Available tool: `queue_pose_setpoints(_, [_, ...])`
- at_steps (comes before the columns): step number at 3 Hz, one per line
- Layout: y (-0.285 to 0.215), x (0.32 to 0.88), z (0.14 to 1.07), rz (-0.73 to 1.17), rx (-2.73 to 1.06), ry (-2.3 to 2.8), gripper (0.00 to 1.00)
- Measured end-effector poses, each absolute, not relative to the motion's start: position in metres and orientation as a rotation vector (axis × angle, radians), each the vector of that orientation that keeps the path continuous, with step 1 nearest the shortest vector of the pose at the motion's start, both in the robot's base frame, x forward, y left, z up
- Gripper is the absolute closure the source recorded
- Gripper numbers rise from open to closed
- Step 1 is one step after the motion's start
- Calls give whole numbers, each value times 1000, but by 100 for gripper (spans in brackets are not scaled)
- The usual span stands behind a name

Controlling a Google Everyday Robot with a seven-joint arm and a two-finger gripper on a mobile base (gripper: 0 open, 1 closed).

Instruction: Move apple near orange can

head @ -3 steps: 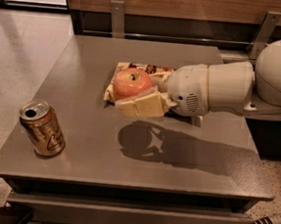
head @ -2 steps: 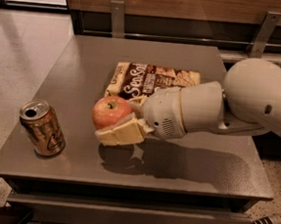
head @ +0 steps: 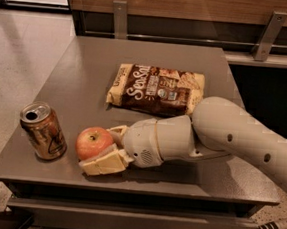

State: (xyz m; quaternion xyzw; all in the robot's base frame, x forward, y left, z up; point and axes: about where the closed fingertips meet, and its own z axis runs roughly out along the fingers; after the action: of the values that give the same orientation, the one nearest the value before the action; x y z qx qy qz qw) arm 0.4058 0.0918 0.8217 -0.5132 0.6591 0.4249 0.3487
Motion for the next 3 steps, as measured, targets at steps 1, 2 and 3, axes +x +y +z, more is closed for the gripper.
queue_pose_setpoints(1, [96,405,815,1100,-1338,1698,100])
queue_pose_setpoints(2, [97,405,818,1100,-1338,1698,82])
queue_pose_setpoints(3, [98,404,818,1100,-1342,1696,59])
